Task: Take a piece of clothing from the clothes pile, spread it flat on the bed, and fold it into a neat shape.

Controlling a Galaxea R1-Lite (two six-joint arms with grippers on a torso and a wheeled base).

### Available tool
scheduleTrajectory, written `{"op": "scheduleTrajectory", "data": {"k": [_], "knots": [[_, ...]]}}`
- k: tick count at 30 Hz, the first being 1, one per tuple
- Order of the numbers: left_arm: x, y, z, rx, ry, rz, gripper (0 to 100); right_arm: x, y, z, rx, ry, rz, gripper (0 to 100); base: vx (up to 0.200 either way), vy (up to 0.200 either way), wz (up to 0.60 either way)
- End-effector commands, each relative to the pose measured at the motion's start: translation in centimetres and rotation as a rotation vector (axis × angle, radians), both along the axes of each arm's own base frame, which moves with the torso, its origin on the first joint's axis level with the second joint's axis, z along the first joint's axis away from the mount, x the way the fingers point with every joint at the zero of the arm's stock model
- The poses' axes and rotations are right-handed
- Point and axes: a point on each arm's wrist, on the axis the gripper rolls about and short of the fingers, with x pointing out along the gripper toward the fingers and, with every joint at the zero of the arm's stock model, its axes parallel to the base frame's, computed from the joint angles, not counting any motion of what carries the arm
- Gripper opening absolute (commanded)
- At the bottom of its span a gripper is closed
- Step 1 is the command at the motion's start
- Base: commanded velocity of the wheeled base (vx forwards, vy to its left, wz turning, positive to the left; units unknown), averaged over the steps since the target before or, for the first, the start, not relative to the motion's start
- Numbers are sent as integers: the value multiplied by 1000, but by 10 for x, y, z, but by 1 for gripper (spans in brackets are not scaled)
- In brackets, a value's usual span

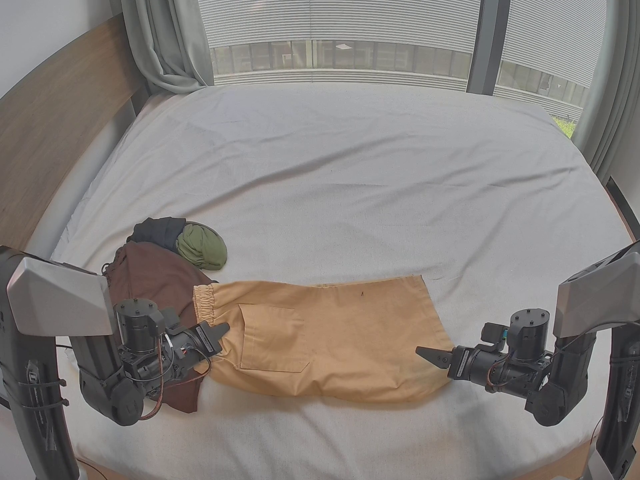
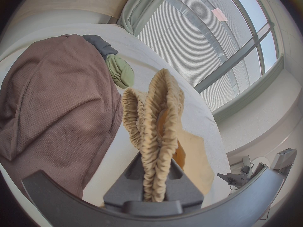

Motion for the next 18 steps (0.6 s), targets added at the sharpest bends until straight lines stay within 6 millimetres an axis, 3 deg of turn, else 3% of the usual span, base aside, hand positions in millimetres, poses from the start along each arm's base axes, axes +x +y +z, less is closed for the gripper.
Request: {"op": "scheduleTrajectory", "data": {"k": [1,11,18], "knots": [[-3,-10,14,-11,-20,-41,0,0,0,-1,0,2,1,100,0,0,0],[5,-37,45,-16,-32,-114,0,0,0,0,1,-1,0,100,0,0,0],[6,-60,51,-12,-27,-165,0,1,-1,4,7,-15,-4,100,0,0,0]]}}
